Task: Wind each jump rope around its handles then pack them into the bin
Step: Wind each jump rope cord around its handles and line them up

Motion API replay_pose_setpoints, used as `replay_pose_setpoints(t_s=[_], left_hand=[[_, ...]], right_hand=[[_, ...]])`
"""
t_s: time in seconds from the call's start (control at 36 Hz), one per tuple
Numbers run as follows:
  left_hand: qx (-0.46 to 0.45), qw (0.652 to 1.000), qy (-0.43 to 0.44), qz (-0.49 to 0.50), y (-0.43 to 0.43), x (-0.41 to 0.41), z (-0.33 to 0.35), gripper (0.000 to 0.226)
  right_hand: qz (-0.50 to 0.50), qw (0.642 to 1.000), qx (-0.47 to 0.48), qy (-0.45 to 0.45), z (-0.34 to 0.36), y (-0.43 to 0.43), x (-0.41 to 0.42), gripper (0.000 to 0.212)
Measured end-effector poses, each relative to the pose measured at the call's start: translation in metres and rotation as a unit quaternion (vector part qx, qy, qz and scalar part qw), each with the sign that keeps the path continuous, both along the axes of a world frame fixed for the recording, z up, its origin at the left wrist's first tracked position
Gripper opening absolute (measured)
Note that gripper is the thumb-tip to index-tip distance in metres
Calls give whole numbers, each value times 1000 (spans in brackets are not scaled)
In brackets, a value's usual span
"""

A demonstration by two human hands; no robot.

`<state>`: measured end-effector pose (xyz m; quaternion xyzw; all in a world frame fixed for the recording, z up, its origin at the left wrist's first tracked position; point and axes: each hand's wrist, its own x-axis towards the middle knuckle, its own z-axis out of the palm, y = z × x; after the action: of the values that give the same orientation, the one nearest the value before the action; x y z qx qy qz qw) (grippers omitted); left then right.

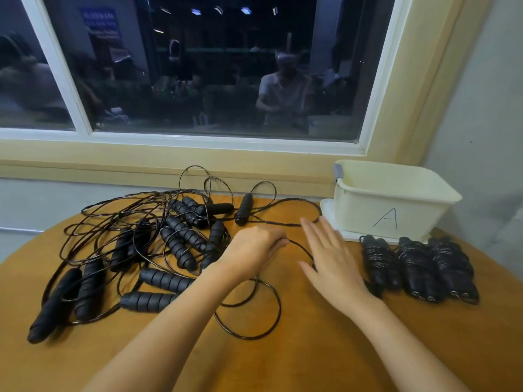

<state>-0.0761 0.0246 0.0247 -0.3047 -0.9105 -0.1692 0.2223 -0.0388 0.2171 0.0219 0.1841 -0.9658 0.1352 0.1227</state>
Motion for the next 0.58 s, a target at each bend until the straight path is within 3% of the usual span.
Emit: replay_pose_setpoints(t_s=[0.06,0.14,0.22,0.31,0.36,0.44,0.5,0.56,0.58], left_hand=[[34,999,-5,-17,2,-2,5,18],[101,993,-61,0,-4,-6,9,15],[46,987,-143,56,-29,-15,4,12],[-53,967,-228,103,-64,-23,-6,21],[24,958,-273,87,-82,-25,-5,23],[108,956,-262,81,-94,-31,7,28],[58,968,-221,101,-88,-33,20,29],[-27,978,-161,126,-72,-34,33,29],[-62,982,-124,131,-64,-35,38,30]], right_hand=[[26,999,-26,-8,14,-18,-9,67],[42,997,-66,0,25,-22,-30,19],[6,972,-235,2,29,-12,-55,21],[-78,895,-439,8,35,9,-82,32],[-119,906,-407,-3,33,24,-96,31],[-160,956,-239,-65,26,26,-103,24],[-164,979,-113,-48,21,14,-101,50],[-85,994,-58,38,24,-6,-91,81],[-25,996,-40,79,26,-18,-85,86]])
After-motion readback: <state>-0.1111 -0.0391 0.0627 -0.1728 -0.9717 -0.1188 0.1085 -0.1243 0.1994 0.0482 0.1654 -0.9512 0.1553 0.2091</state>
